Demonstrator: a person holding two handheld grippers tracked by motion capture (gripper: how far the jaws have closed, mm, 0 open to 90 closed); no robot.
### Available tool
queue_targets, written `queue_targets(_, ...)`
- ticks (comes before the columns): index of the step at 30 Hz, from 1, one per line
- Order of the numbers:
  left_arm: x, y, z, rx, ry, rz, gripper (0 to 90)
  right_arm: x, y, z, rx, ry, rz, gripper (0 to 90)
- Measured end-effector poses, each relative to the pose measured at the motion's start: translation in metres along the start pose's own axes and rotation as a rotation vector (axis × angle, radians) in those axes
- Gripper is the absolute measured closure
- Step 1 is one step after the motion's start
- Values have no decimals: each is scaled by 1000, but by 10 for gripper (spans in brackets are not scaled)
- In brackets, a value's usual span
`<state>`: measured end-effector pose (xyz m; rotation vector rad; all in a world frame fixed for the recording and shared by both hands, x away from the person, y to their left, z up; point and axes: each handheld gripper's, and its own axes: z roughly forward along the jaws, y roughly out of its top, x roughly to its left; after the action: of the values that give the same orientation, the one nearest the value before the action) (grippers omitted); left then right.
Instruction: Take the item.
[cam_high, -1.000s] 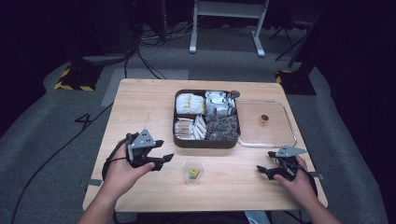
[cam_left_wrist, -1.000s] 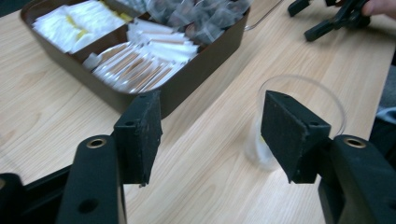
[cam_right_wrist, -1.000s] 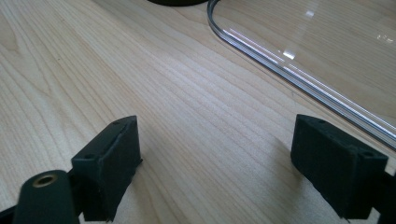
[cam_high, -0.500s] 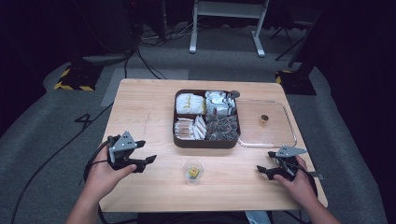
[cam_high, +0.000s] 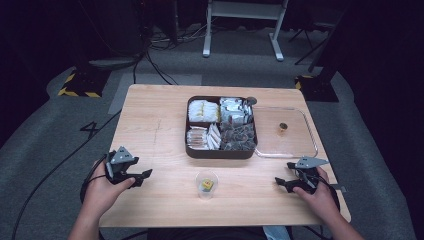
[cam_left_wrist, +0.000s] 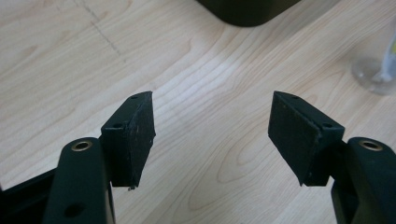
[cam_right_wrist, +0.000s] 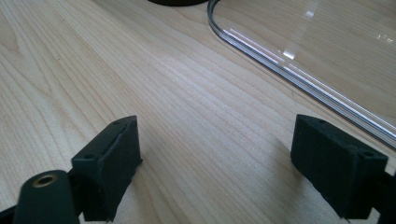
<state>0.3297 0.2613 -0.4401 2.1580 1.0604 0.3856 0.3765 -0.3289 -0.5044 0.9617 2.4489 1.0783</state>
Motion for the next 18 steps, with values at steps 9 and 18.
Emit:
queue_targets(9,6,-20,17,96,46,-41,314,0,0,0,0,0,-1,159)
queue_targets(18,13,-38,32,126,78,-65,311,0,0,0,0,0,0,159)
